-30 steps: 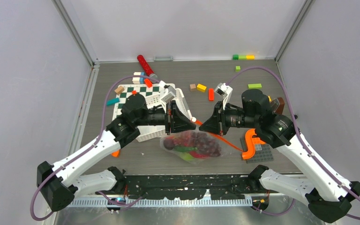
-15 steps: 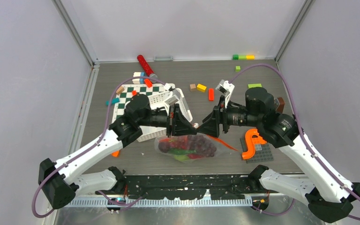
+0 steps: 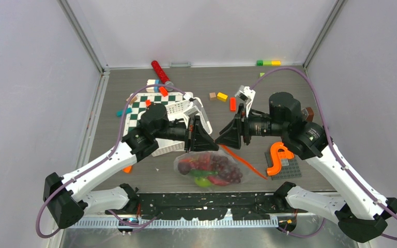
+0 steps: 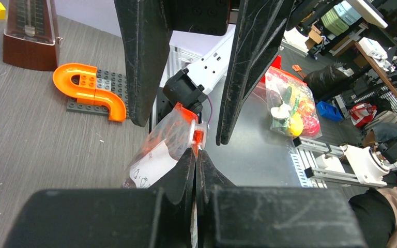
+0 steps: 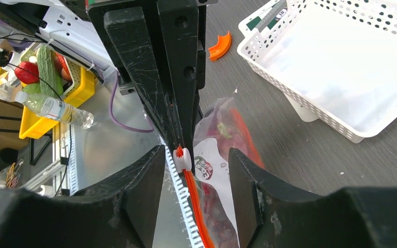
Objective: Open the zip-top bag and remove the fake food
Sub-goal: Unzip the zipper food storage bag.
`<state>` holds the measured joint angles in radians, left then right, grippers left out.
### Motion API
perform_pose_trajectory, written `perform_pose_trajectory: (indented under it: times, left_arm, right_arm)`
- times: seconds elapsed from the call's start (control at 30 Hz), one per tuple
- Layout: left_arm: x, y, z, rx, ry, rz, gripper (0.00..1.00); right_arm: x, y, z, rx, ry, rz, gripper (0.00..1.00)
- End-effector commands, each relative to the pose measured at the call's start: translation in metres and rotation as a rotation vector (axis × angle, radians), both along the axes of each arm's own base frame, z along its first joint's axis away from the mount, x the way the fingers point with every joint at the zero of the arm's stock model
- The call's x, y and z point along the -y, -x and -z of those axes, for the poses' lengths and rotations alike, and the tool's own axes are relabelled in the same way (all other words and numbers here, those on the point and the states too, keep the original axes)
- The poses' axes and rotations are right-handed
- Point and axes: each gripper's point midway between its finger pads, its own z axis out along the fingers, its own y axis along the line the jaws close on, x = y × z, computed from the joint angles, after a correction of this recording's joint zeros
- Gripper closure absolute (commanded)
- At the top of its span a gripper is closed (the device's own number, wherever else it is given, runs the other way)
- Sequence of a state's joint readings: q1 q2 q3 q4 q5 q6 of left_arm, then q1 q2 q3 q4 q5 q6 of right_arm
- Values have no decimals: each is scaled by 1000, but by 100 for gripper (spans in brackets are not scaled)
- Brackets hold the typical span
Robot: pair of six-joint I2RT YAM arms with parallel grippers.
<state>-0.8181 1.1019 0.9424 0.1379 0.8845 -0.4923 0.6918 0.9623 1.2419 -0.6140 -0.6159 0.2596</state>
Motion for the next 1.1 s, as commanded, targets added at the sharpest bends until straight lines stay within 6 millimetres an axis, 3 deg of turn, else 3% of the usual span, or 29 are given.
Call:
perform_pose_trajectory:
  times: [0.0, 0.1, 0.27, 0.33, 0.43, 0.67, 0.83, 0.93, 1.07]
  left_arm:
    - [0, 6, -41, 96, 105, 28, 100]
    - [0, 5, -41, 94, 103, 28, 100]
    - [1, 5, -40, 92, 100, 24, 100]
    - [1, 4, -40, 91, 99, 18, 100]
    - [1, 4, -39, 89, 97, 16, 100]
    - [1, 3, -40, 90, 96, 8, 100]
    - [2, 2, -41, 88, 93, 7, 100]
    - [2, 2, -41, 87, 92, 8, 100]
    - [3, 1, -40, 84, 90, 6, 100]
  right_arm:
    - [-1, 8, -21, 66, -56, -44, 48]
    - [-2, 10, -20, 54, -59, -58, 55]
    - [-3, 12, -17, 42, -58, -76, 79]
    - [-4, 13, -17, 40, -59, -79, 78]
    - [-3, 14, -15, 39, -58, -82, 66]
    - [-3, 16, -11, 29, -54, -93, 71]
    - [-3, 17, -8, 24, -50, -93, 68]
    - [-2, 18, -8, 24, -51, -96, 73]
    - [0, 20, -9, 30, -54, -94, 89]
